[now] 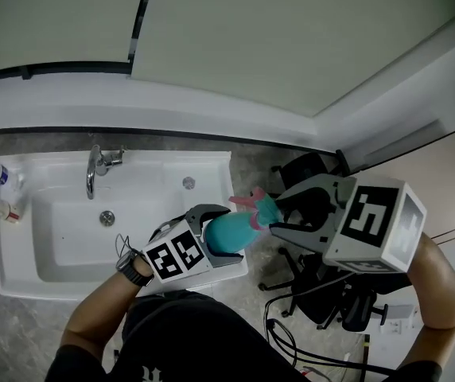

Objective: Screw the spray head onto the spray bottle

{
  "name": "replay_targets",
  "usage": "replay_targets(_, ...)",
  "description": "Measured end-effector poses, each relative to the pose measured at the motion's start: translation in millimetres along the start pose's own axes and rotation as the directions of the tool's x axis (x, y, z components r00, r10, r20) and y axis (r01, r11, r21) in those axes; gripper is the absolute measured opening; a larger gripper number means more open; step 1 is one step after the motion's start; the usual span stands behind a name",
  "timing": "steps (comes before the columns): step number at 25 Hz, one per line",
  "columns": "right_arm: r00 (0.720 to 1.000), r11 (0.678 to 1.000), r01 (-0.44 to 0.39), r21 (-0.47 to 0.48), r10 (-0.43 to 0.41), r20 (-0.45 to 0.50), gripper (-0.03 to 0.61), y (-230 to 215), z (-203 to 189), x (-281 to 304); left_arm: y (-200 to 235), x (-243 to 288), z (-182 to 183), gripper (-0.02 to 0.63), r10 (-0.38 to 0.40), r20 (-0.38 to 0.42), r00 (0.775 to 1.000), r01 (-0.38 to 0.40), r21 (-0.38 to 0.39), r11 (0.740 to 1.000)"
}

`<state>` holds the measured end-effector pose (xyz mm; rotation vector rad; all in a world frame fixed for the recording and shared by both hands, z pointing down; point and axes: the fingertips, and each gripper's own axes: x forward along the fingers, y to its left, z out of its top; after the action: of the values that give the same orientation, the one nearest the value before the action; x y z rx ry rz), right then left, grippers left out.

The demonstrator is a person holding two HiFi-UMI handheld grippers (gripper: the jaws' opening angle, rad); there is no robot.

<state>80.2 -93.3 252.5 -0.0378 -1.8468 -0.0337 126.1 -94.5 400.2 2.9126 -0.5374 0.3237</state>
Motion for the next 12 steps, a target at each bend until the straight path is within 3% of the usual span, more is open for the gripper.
replay_targets(2, 1.000, 0.980, 0.012, -0.196, -0.010, 0.011, 0.106, 11, 2, -28, -8, 0, -1, 0.419, -0.049, -0.006, 0.999, 0.049, 0.018, 0.999)
replay_targets(3, 0.999, 0.951, 0.042, -0.307, -0.040, 0.014, 0.106, 19, 2, -40, -13, -1, -2, 0.419, -0.080, -0.009, 0.997, 0.081, 0.028, 0.996)
replay_targets(4, 0.997, 0.902, 0.082, -0.425, -0.074, 0.035, 0.106, 28, 4, -47, -17, -3, -1, 0.419, -0.115, -0.010, 0.993, 0.116, 0.036, 0.993)
replay_targets(6, 0.993, 0.742, 0.119, -0.660, -0.106, 0.060, 0.112, 45, 10, -41, -26, -8, 0, 0.419, -0.190, -0.003, 0.982, 0.190, 0.047, 0.981)
replay_targets(7, 0.993, 0.667, 0.099, -0.739, -0.113, 0.030, 0.168, 50, 8, -34, -31, -11, 1, 0.419, -0.227, 0.003, 0.974, 0.226, 0.052, 0.973)
replay_targets(9, 0.991, 0.582, 0.035, -0.813, -0.128, -0.049, 0.241, 57, 0, -20, -41, -15, 3, 0.419, -0.293, 0.013, 0.956, 0.291, 0.063, 0.955)
replay_targets(12, 0.984, 0.505, -0.003, -0.863, -0.150, -0.091, 0.267, 60, -4, -11, -57, -15, 1, 0.419, -0.372, 0.014, 0.928, 0.370, 0.071, 0.926)
